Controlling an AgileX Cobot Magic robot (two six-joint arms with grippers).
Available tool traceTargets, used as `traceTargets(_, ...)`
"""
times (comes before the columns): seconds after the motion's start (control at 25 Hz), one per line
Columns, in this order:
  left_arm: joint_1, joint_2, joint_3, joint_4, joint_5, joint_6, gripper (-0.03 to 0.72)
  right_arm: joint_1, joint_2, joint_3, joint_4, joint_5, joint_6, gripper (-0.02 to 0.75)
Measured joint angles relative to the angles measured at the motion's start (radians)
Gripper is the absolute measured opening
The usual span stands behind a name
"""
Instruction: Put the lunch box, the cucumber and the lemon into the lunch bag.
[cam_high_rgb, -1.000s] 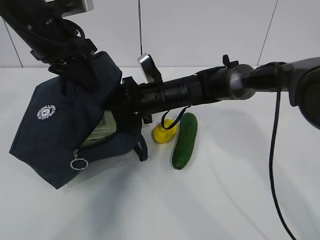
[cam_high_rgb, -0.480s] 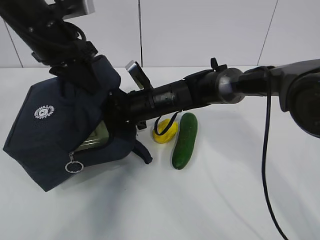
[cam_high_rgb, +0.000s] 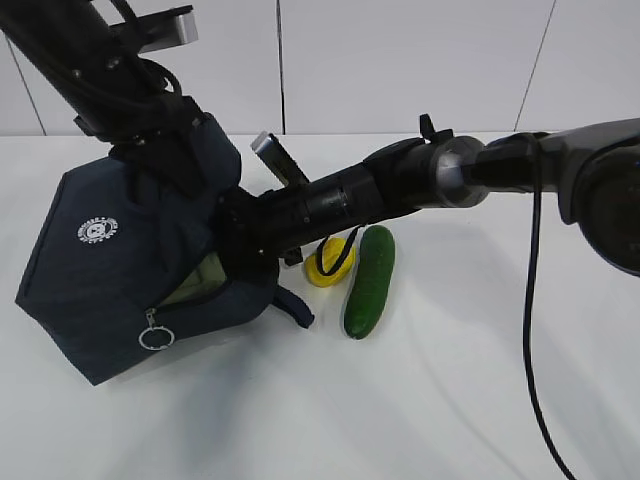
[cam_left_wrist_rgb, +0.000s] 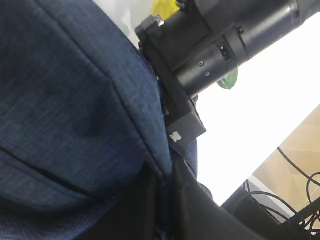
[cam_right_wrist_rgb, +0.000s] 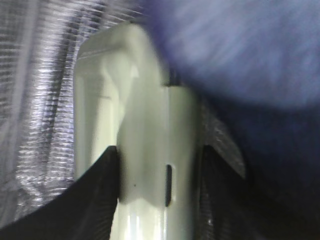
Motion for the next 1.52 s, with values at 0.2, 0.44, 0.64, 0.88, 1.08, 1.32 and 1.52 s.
traceTargets(0.2, 0.0, 0.0, 0.0, 0.0, -0.002, 0.0, 0.018, 0.0, 0.021, -0.004, 0.0, -0.002, 0.038, 0.358)
traceTargets(0.44, 0.0, 0.0, 0.0, 0.0, -0.002, 0.002, 0.017, 0.0, 0.04, -0.004, 0.011, 0.021, 0.049, 0.417)
traceTargets(0.64, 0.0, 0.0, 0.0, 0.007, 0.0, 0.002, 0.017, -0.007, 0.04, -0.004, 0.021, 0.093, 0.049, 0.456)
traceTargets(0.88, 0.0, 0.0, 0.0, 0.01, 0.001, 0.004, 0.017, -0.068, 0.023, -0.004, 0.013, 0.172, 0.056, 0.461)
traceTargets(1.08, 0.0, 0.0, 0.0, 0.01, 0.001, 0.004, 0.017, -0.155, -0.042, -0.004, -0.032, 0.178, 0.087, 0.462)
traceTargets(1.32, 0.0, 0.0, 0.0, 0.01, 0.003, 0.004, 0.017, -0.244, -0.158, -0.004, -0.169, 0.182, 0.16, 0.462)
traceTargets(1.52, 0.0, 0.0, 0.0, 0.01, 0.008, 0.004, 0.017, -0.275, -0.273, -0.004, -0.423, 0.19, 0.299, 0.461)
